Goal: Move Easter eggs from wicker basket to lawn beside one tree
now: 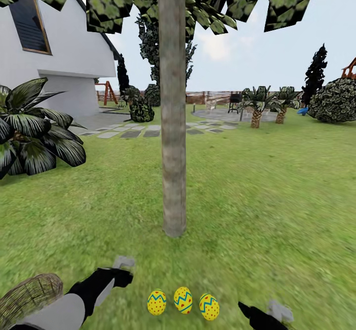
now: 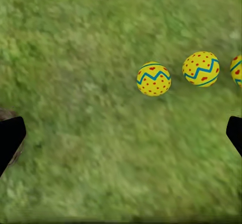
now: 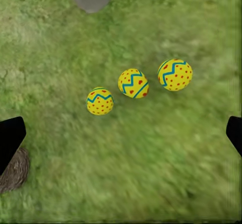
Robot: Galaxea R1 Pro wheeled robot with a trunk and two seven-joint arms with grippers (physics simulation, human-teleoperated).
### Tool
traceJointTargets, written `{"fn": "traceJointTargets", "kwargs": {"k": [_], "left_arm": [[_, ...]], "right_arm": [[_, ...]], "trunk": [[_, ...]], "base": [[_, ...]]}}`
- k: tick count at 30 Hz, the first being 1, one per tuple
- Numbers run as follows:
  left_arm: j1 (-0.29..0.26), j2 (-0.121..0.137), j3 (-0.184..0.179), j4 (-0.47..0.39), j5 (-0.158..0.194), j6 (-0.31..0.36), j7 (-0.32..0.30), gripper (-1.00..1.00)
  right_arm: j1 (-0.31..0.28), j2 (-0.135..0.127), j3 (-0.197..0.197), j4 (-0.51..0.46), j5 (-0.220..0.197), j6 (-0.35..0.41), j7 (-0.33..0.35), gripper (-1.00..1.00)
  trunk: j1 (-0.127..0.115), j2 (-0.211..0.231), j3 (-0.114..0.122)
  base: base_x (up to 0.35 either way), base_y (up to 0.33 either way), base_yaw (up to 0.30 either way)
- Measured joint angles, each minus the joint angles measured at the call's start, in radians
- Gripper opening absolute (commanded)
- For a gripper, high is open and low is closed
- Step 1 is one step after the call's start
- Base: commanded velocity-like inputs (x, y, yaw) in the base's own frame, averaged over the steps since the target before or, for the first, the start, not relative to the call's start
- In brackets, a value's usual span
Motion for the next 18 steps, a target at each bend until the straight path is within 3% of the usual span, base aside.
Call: {"fn": "traceJointTargets", "kwargs": {"k": [6, 11, 18], "left_arm": [[0.089, 0.000, 0.001, 0.004, 0.001, -0.052, 0.000, 1.00], [0.148, 0.000, 0.001, 0.017, 0.001, -0.087, 0.000, 1.00], [0.172, 0.001, 0.003, 0.105, 0.003, -0.147, 0.000, 1.00]], "right_arm": [[0.010, -0.005, 0.006, 0.211, 0.007, -0.158, -0.002, 1.00], [0.011, -0.004, 0.008, 0.376, 0.069, -0.308, -0.004, 1.00], [0.011, -0.002, 0.010, 0.500, 0.105, -0.365, -0.010, 1.00]], "trunk": [[0.000, 0.000, 0.000], [0.000, 0.000, 0.000], [0.000, 0.000, 0.000]], "base": [[0.000, 0.000, 0.000], [0.000, 0.000, 0.000], [0.000, 0.000, 0.000]]}}
